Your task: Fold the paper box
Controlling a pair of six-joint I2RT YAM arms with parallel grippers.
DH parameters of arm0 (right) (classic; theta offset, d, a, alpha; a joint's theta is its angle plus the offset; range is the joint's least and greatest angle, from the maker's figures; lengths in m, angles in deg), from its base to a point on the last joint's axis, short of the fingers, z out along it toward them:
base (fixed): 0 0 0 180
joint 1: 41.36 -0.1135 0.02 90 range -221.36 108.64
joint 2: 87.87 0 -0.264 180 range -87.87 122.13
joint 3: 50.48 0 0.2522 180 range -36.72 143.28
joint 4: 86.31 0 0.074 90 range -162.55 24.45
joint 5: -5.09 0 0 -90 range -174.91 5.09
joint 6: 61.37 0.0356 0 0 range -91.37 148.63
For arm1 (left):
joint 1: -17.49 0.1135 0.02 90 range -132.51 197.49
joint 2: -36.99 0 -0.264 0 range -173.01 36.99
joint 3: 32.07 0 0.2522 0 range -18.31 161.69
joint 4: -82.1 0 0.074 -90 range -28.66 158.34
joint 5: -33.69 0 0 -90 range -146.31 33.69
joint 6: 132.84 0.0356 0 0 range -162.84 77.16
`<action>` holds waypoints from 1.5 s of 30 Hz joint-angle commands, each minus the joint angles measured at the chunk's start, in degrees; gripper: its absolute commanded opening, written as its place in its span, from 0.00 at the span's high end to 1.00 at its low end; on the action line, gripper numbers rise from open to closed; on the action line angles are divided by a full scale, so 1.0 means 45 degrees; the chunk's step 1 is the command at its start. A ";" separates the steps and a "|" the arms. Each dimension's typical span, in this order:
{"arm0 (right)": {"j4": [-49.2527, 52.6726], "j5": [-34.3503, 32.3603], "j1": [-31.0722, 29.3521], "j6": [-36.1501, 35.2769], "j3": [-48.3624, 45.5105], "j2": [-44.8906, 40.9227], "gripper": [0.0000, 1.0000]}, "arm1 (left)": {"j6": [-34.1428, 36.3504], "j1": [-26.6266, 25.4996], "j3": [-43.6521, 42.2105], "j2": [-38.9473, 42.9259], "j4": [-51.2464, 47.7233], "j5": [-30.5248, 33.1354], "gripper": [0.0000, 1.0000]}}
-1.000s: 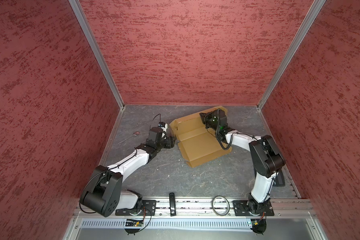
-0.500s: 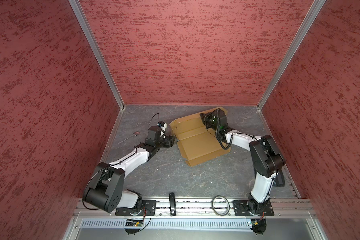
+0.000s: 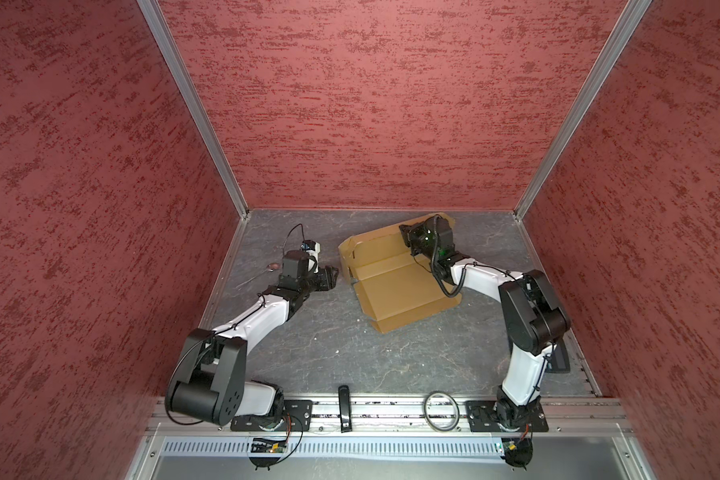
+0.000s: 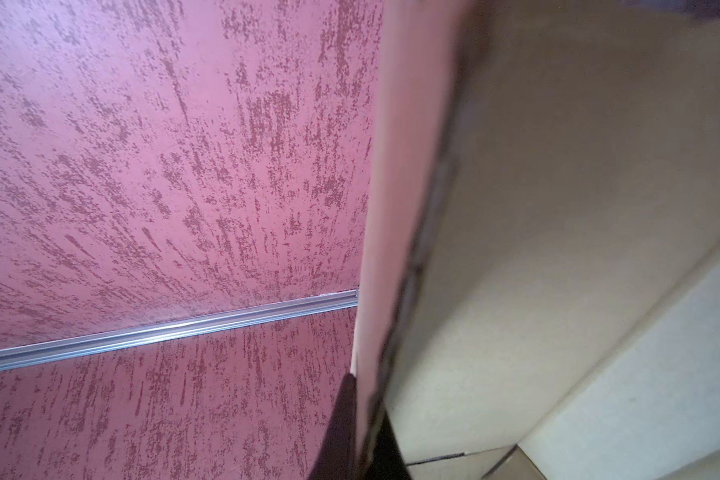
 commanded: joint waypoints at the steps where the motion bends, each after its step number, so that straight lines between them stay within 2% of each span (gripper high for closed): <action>1: 0.0064 -0.0371 -0.0070 0.0122 0.0455 0.0220 0.95 | 0.0374 0.0061 0.0524 -0.0757 0.0477 -0.0528 0.37; 12: 0.0106 -0.0410 -0.0083 0.0122 0.0406 0.0291 0.95 | 0.0526 -0.0256 0.1431 -0.2156 0.0875 -0.1062 0.37; 23: 0.0032 -0.0350 -0.0104 0.0200 0.0518 0.0457 0.96 | 0.0582 -0.0928 0.1918 -0.2332 0.0721 -0.1082 0.37; 45: -0.0220 -0.0331 -0.0148 0.0278 0.0324 0.0532 0.96 | 0.0582 -0.0983 0.1932 -0.2817 0.0947 -0.1101 0.40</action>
